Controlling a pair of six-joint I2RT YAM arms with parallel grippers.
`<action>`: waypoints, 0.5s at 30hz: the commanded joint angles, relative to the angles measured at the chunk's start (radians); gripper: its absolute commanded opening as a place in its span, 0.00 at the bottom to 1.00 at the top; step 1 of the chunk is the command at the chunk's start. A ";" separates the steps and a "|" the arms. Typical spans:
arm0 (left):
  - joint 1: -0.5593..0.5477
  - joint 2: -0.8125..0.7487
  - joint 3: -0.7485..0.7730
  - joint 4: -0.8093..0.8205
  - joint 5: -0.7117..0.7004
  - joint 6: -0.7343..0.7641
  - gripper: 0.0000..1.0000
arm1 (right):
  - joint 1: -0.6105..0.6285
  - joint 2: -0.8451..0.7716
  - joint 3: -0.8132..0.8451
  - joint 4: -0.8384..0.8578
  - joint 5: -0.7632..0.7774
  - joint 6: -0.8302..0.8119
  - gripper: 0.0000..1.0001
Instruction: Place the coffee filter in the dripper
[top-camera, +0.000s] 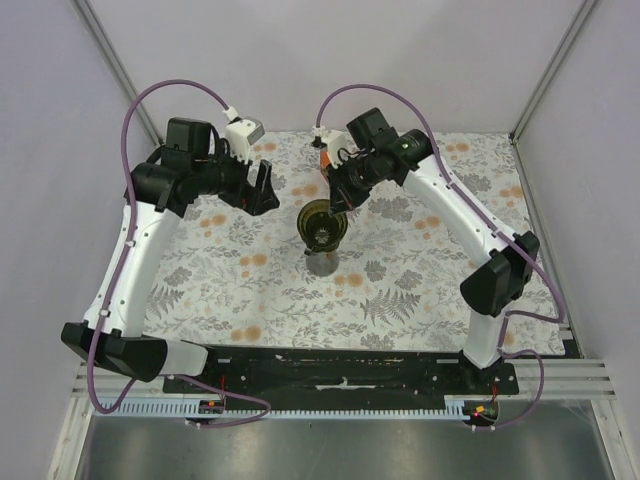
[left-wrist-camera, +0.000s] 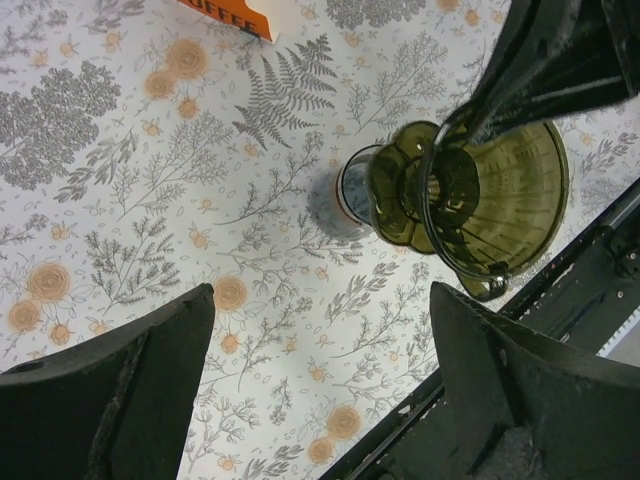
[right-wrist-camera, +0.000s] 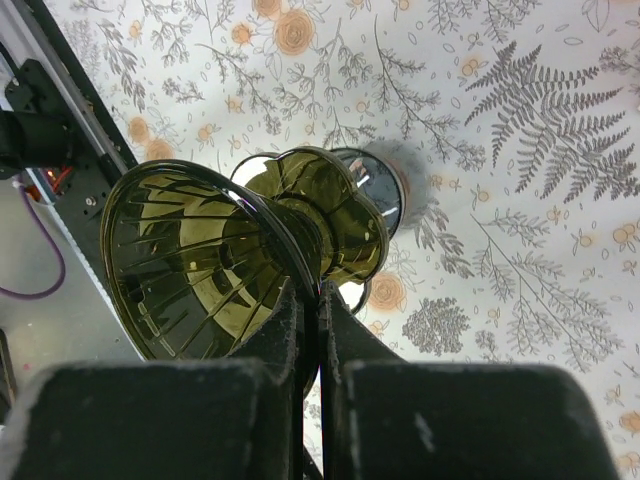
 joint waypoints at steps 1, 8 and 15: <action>0.007 -0.020 -0.036 0.042 -0.010 0.027 0.93 | -0.034 0.106 0.150 -0.123 -0.124 0.004 0.00; 0.010 -0.023 -0.073 0.057 -0.022 0.036 0.94 | -0.036 0.173 0.177 -0.135 -0.122 -0.001 0.00; 0.010 -0.020 -0.075 0.063 -0.022 0.036 0.95 | -0.048 0.230 0.214 -0.132 -0.121 0.010 0.01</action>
